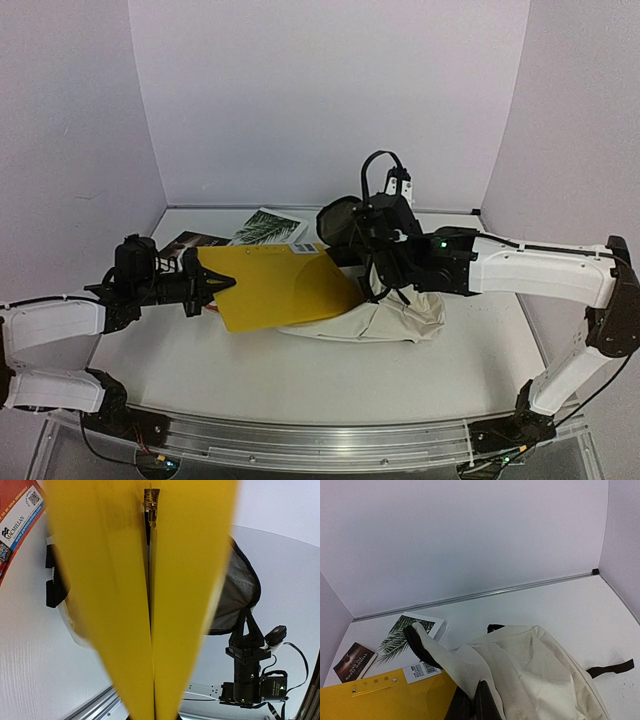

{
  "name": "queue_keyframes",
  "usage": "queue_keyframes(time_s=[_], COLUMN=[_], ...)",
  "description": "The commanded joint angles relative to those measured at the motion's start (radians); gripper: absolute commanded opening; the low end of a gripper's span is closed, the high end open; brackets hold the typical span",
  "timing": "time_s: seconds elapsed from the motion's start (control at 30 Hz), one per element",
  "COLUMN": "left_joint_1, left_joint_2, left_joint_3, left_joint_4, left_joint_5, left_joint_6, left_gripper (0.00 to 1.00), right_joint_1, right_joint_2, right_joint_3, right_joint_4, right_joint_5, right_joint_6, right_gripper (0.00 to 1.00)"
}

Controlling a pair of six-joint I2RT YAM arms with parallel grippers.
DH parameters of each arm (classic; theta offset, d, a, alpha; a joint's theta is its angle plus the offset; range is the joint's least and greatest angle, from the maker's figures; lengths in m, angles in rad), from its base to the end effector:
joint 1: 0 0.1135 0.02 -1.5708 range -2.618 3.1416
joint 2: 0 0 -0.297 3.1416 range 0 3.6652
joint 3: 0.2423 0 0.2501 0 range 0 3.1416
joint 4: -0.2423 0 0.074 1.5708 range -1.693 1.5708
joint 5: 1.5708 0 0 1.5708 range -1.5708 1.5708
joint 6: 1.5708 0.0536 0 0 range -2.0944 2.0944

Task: Pack the student bag
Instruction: Place the files in the student bag.

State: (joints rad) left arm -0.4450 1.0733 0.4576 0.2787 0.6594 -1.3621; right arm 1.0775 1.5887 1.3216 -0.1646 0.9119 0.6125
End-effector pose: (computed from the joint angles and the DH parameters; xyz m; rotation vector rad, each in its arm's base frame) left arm 0.1853 -0.1247 0.2448 -0.5042 2.2499 -1.7228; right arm 0.2137 0.3079 0.3596 0.1318 1.8335 0.2691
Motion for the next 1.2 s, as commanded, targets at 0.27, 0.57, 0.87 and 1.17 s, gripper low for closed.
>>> queue_keyframes(time_s=[0.27, 0.57, 0.87, 1.17], left_joint_1=[-0.004, -0.003, -0.004, -0.032], left_joint_2=[0.115, 0.197, 0.351, 0.571], left_joint_3=[0.030, 0.041, 0.067, 0.192], left_joint_4=[0.257, 0.340, 0.459, 0.589], left_joint_5=[0.141, 0.167, 0.176, 0.182], left_joint_6=[-0.069, -0.057, -0.040, -0.016], left_gripper=[0.00, 0.00, 0.00, 0.00], right_joint_1=[-0.030, -0.031, -0.030, 0.002], right_joint_2=[0.006, 0.011, -0.006, -0.076], right_joint_3=[0.017, 0.021, 0.028, -0.018], right_joint_4=[0.101, 0.100, 0.139, 0.253], right_joint_5=[-0.035, -0.050, -0.130, -0.276], right_joint_6=[0.022, 0.011, -0.020, -0.098], right_gripper=[0.00, 0.00, 0.00, 0.00])
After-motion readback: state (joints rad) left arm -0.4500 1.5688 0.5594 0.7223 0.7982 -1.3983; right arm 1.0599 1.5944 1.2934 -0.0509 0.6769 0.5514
